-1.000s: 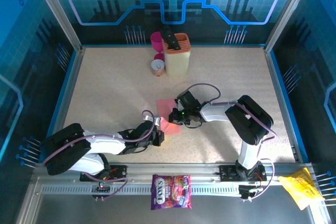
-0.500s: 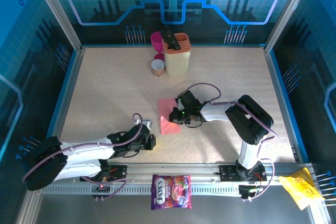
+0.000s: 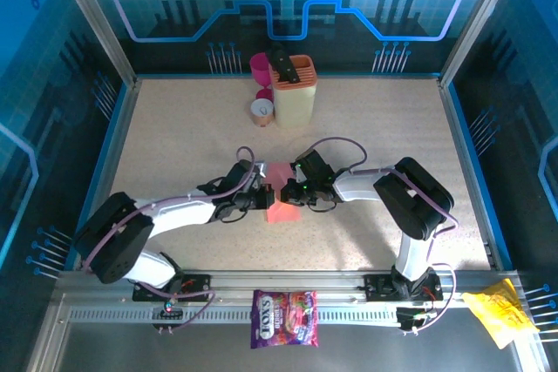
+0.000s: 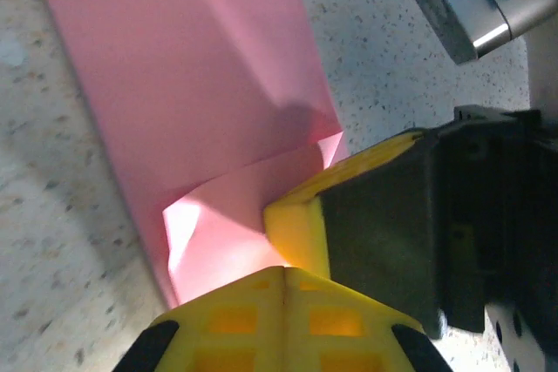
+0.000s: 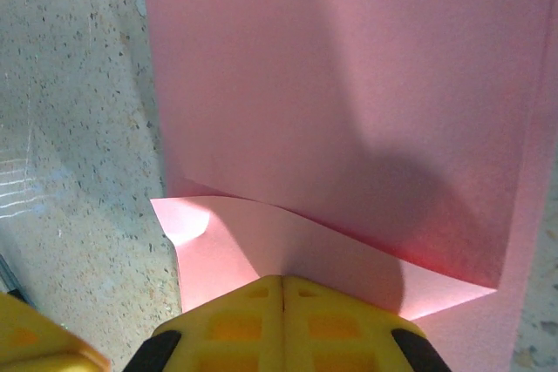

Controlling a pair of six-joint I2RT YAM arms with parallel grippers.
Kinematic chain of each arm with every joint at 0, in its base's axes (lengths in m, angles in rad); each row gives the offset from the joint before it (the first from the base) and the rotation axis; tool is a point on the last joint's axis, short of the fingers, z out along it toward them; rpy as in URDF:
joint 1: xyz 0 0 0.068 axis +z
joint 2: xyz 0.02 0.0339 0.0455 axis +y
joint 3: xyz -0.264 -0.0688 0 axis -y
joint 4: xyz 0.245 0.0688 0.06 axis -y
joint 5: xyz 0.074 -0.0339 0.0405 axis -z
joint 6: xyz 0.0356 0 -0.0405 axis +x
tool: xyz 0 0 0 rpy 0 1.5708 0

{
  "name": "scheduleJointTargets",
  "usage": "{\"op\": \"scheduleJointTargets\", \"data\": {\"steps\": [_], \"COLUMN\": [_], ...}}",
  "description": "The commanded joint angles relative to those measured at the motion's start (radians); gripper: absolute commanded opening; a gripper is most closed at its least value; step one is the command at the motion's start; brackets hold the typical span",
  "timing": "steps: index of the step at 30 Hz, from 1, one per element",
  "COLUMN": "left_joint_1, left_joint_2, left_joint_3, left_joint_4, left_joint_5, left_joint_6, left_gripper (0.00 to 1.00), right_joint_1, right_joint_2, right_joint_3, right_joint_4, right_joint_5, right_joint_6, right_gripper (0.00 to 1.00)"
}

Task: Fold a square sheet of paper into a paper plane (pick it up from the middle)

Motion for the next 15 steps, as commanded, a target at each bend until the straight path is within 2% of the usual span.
{"op": "scheduleJointTargets", "data": {"steps": [1, 15], "left_joint_1": [0.013, 0.051], "left_joint_2": [0.048, 0.147], "left_joint_3": [0.032, 0.054], "left_joint_4": [0.030, 0.080], "left_joint_5": [0.047, 0.007], "left_joint_6": [0.042, 0.037], "left_gripper": [0.00, 0.00], "right_joint_1": [-0.017, -0.016], "right_joint_2": [0.063, 0.057], "right_joint_3": [-0.044, -0.043], "right_joint_4": [-0.093, -0.090], "right_joint_5": [0.076, 0.062], "right_joint_6": [-0.014, -0.019], "right_gripper": [0.00, 0.00]}}
